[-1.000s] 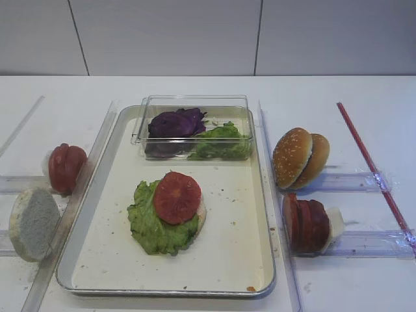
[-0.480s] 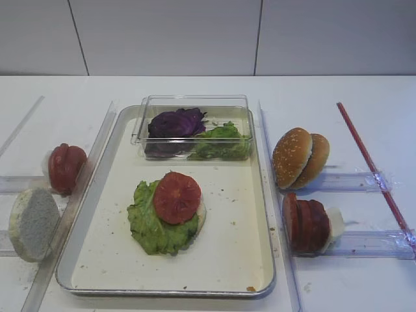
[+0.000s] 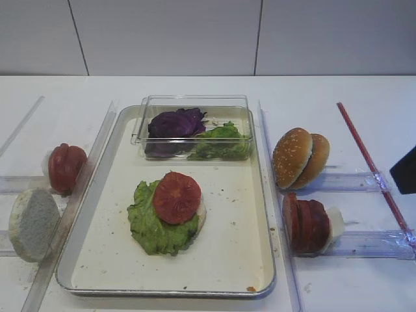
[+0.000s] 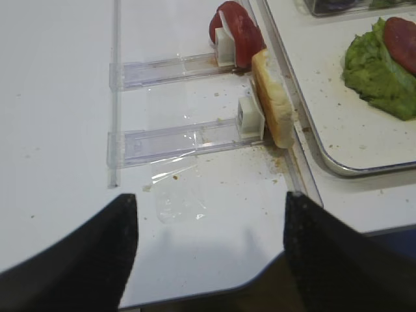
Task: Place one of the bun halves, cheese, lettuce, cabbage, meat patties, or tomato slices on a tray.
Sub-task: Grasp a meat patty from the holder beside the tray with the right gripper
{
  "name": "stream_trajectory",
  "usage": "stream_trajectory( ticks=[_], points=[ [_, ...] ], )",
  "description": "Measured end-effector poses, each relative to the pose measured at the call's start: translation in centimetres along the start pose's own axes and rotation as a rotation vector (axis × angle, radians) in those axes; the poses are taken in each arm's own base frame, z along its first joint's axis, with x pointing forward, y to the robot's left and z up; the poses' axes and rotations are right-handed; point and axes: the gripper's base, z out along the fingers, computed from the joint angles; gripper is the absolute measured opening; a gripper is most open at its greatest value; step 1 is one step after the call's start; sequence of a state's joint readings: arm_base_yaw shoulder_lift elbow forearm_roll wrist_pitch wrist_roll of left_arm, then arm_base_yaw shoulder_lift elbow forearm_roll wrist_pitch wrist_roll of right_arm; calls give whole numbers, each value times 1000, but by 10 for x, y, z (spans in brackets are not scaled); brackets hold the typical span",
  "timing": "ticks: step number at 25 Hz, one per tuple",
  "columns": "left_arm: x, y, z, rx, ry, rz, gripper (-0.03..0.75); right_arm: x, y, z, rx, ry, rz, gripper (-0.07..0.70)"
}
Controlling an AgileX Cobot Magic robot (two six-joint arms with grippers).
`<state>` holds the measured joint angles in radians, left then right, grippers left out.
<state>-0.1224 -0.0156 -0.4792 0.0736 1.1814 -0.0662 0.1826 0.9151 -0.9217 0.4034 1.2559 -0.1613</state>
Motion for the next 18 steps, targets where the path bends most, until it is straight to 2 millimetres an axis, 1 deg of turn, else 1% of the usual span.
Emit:
stream_trajectory(
  ticks=[10,18],
  points=[
    [0,0,0,0,0,0,440,-27,16,24,-17,120,-85,502],
    [0,0,0,0,0,0,440,-41,31,39,-30,181,-131,501]
  ],
)
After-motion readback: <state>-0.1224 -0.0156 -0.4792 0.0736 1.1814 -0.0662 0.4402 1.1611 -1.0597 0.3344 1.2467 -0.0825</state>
